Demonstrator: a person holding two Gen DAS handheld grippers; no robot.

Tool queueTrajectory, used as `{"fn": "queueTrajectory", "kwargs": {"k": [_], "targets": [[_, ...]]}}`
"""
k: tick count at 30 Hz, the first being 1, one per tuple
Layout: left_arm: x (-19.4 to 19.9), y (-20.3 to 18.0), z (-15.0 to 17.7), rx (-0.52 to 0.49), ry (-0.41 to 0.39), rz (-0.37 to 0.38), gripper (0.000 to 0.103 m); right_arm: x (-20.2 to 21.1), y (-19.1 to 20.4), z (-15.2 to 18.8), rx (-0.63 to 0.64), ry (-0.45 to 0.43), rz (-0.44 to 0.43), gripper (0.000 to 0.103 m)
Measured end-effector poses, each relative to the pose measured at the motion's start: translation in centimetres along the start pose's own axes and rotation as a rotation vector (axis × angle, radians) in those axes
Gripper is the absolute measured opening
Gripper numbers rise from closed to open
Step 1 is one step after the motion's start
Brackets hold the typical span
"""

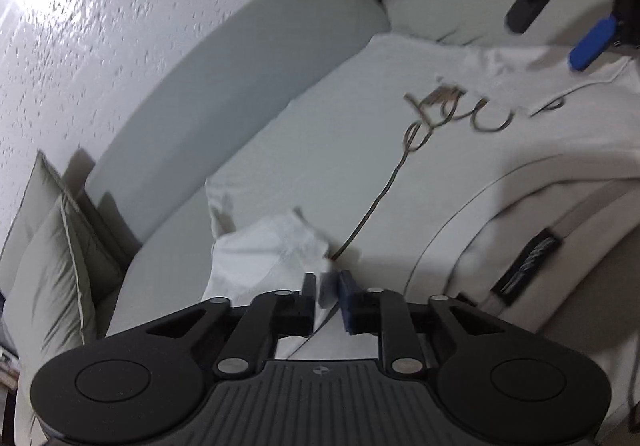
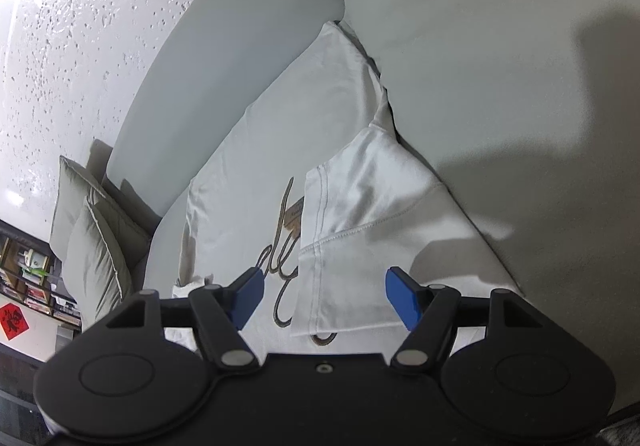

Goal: Fold clothes

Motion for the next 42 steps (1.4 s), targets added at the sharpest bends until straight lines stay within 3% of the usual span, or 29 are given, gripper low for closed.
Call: {"fn": "queueTrajectory", "kwargs": {"k": [2,6,7,8,9,12,14,15,17,20,24,28,31,35,40,42], "targets": [[0.0,1.3,0.4,0.062,0.021,-0.012,0.044,0.3,0.2,0.0,0.021,-0.008,-0.006,0.067],[-1.2,5.4,3.0,0.273,0.115,-0.03,0.044,2.3,0.1,-1.4,0.06,-0.131,0.015,0.063],[-1.5,6.4,3.6,0.326,0.139,-0.034,0.043,2.7,-0.2,-1.9,0.06,-0.166,0.03,0.047],[-1.8,7.4,4.2,0.379,0.163,-0.039,0.037,2.9,-0.5,-2.4,0.064,-0.189,0.053,0.039],[-2.1,8.3,4.9,0.432,0.186,-0.043,0.025,2.7,-1.0,-2.7,0.069,-0.195,0.085,0.026],[-2.9,11.1,6.7,0.591,0.257,-0.056,0.014,1.0,-2.4,-2.5,0.121,-0.149,0.206,0.023],[-2.9,11.2,7.4,0.558,0.302,-0.093,0.014,-0.7,-4.0,-1.1,0.218,-0.051,0.367,0.017],[-2.8,10.9,7.7,0.515,0.324,-0.116,0.014,-0.9,-4.6,-0.5,0.267,-0.024,0.434,0.0],[-2.5,10.4,8.1,0.439,0.356,-0.154,0.014,-0.1,-4.9,-0.1,0.342,-0.031,0.504,0.0],[-1.2,10.3,7.9,0.44,0.315,-0.143,0.014,1.2,-5.0,0.5,0.351,-0.024,0.499,0.0],[1.5,11.2,6.3,0.548,0.152,-0.094,0.029,2.8,-3.1,-0.5,0.303,-0.104,0.375,0.018],[2.3,12.3,3.8,0.571,0.043,-0.084,0.029,4.5,-0.7,-2.1,0.272,-0.213,0.241,0.018],[0.4,12.7,2.2,0.563,0.058,-0.06,0.028,4.8,0.7,-3.3,0.228,-0.245,0.16,0.018],[-4.0,12.4,0.1,0.485,0.131,-0.028,0.027,2.0,1.6,-4.9,0.153,-0.155,0.128,0.018],[-11.5,11.0,-0.4,0.413,0.284,0.062,0.024,-4.6,0.8,-5.3,0.168,0.044,0.236,0.018],[-13.5,10.7,-0.1,0.404,0.308,0.061,0.024,-7.0,-0.1,-5.1,0.172,0.096,0.282,0.018]]}}
Point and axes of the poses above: each gripper's, at about its wrist camera, not at the fingertips, and x roughly against the way its jaws point, y to its left, z to its underside, the point moved 10 cm from there along -x, roughly the way its jaws point, and after that the axes turned 4 degrees about z, right-handed, at the moved point
